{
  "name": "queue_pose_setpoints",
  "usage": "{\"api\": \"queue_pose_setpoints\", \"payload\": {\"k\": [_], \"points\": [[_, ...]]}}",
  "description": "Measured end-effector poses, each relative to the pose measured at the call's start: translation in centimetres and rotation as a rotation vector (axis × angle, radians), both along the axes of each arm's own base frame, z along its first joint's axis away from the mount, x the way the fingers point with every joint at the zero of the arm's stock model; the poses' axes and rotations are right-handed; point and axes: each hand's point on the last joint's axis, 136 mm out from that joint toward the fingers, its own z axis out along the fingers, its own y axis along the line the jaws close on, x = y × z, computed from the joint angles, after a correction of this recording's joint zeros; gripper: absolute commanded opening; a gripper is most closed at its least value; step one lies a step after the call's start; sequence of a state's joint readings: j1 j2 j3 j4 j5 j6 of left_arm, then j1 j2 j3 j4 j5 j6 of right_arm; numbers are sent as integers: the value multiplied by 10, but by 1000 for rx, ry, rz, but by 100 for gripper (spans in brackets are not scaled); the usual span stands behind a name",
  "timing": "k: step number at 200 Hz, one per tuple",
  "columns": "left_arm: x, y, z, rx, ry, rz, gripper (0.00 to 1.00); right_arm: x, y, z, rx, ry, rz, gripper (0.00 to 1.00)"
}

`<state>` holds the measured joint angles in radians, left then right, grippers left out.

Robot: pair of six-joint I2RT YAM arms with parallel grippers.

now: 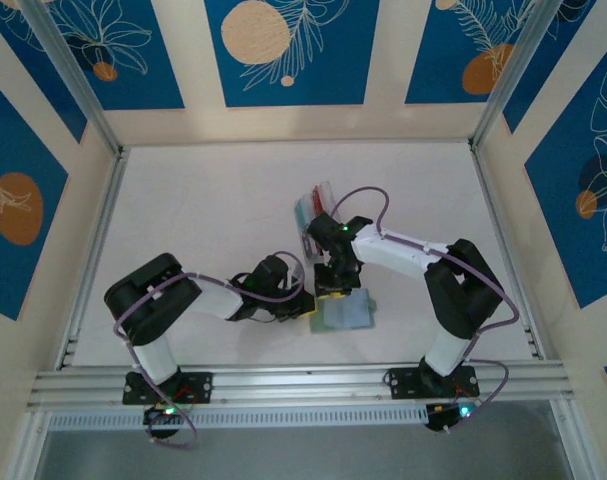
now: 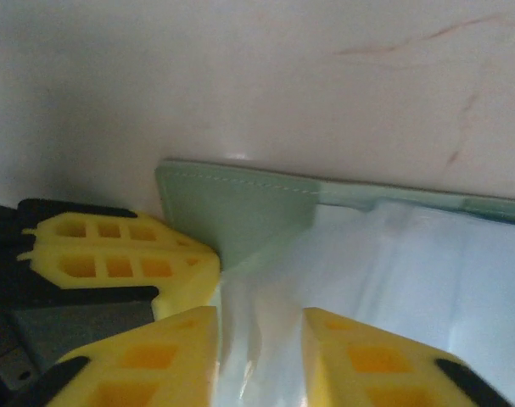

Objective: Put the credit cards into the card holder

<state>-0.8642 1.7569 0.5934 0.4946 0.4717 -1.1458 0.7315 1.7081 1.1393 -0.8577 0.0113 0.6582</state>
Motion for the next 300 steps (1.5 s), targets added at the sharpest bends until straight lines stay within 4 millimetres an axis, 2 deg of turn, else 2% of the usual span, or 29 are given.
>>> {"api": "queue_pose_setpoints", "payload": {"k": [49, 89, 109, 161, 197, 250, 279, 300], "points": [[0, 0, 1, 1, 0, 1, 6, -6, -1, -9, 21, 25, -16, 36], [0, 2, 1, 9, -2, 5, 8, -7, -5, -7, 10, 13, -27, 37], [-1, 4, 2, 20, 3, 8, 8, -9, -8, -10, -3, 20, -30, 48], [-3, 9, 1, 44, 17, 13, 11, -15, -11, -11, 5, 19, -29, 54], [-6, 18, 2, 78, 28, 12, 15, -16, -11, -6, 18, 5, -28, 65], [-7, 23, 2, 104, 24, 2, 16, -22, -16, -5, 15, 2, -27, 62], [-7, 25, 2, 111, 26, 0, 16, -22, -17, -6, 10, 2, -28, 53], [-7, 25, 2, 112, 27, 0, 16, -23, -19, -7, 5, 3, -28, 52]]}}
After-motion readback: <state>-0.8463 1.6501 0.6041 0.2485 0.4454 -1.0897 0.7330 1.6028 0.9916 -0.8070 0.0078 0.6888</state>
